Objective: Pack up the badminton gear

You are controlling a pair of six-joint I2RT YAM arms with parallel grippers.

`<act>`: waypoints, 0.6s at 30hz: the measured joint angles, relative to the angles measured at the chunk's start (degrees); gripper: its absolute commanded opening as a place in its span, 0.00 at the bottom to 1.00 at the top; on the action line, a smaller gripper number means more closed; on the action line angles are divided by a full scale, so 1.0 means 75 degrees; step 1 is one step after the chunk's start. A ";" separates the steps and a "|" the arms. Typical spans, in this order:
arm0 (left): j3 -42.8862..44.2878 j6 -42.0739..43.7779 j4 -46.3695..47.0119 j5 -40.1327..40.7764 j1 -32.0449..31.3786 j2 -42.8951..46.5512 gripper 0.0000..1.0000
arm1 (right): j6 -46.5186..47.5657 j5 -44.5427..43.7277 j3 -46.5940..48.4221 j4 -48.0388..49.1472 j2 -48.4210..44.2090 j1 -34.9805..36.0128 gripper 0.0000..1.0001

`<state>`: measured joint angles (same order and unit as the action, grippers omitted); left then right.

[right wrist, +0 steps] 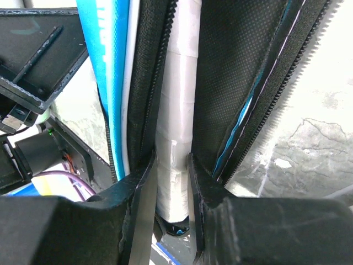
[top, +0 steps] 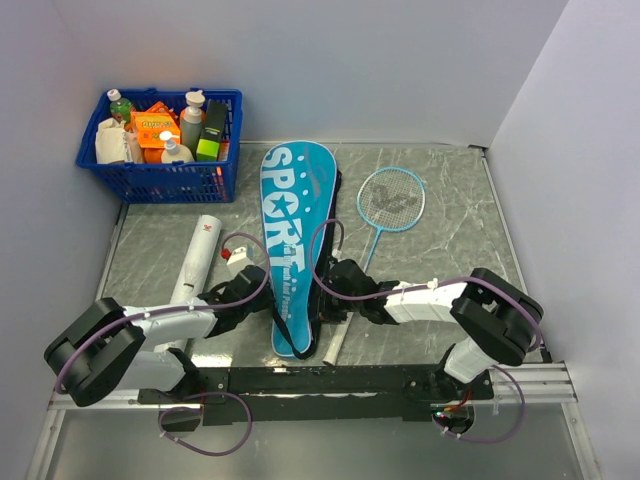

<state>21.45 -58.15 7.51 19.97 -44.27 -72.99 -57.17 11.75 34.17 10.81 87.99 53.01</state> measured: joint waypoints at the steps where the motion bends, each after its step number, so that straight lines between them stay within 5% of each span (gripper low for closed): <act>1: 0.0000 0.0000 0.0000 -0.0003 0.0000 0.0000 0.01 | 0.0000 0.0009 0.0000 0.0012 0.0000 0.0000 0.08; 9: 0.0000 0.0000 0.0003 -0.0012 0.0000 -0.0003 0.01 | -0.0099 0.0227 -0.0119 0.0513 0.0172 0.0000 0.00; 18: -0.0009 0.0000 0.0006 -0.0012 0.0000 0.0003 0.01 | -0.0472 0.0921 -0.0175 0.2305 0.1064 0.0143 0.07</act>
<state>21.39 -58.15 7.55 19.88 -44.27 -72.97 -60.71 18.65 32.86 28.10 95.96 54.08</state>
